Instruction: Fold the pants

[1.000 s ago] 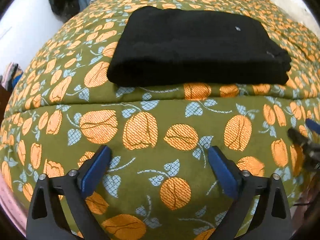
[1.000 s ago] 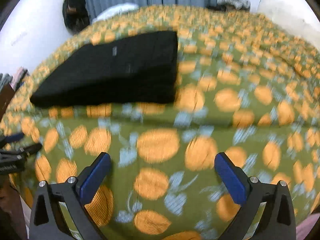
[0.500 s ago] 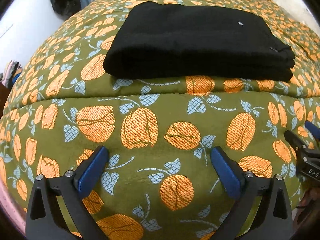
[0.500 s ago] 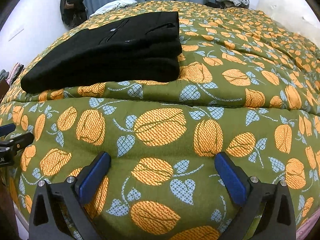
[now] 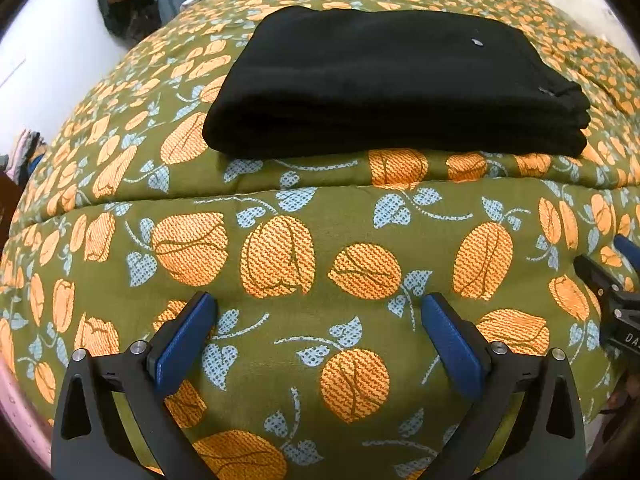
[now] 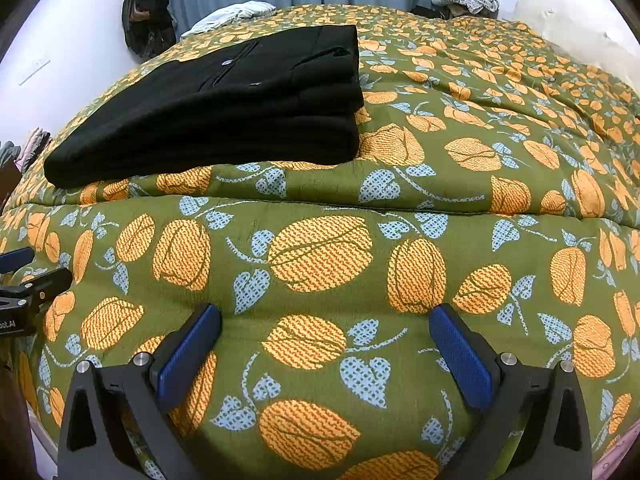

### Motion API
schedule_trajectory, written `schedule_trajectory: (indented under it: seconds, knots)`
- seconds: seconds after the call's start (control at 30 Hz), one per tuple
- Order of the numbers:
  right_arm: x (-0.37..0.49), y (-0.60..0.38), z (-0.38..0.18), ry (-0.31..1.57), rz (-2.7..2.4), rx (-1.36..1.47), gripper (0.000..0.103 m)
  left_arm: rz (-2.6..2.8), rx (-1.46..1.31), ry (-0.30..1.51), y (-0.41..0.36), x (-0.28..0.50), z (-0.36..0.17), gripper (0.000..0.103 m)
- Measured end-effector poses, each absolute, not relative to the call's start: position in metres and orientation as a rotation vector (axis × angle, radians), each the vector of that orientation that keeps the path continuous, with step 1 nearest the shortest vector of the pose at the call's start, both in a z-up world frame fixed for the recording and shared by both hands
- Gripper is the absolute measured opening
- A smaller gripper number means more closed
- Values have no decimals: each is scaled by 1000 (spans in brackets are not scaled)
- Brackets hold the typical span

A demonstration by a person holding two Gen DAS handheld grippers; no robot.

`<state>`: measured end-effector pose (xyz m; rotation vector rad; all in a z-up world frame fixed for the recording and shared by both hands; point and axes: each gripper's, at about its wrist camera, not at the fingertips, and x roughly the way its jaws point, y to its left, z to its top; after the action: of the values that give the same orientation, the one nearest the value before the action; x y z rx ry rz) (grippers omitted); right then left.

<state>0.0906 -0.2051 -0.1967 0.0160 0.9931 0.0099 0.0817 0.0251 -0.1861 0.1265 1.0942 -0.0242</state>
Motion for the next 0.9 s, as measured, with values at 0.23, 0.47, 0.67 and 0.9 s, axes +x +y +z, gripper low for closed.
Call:
schedule_trajectory:
  seconds: [0.23,0.47,0.67,0.9]
  knots:
    - [88,-210,-196,970,20,45,103,-21,132,1087,23,80,-185,103]
    - [88,-214,-193,971,14,94,103,-44,130,1064,27,78,-183,103]
    - [100,-217,-187,1072,44,88,103,-52,123,1062,31,78,-164,103]
    - [96,-219,-96,1011,20,60,103,-91,144,861,43,70,-51,103]
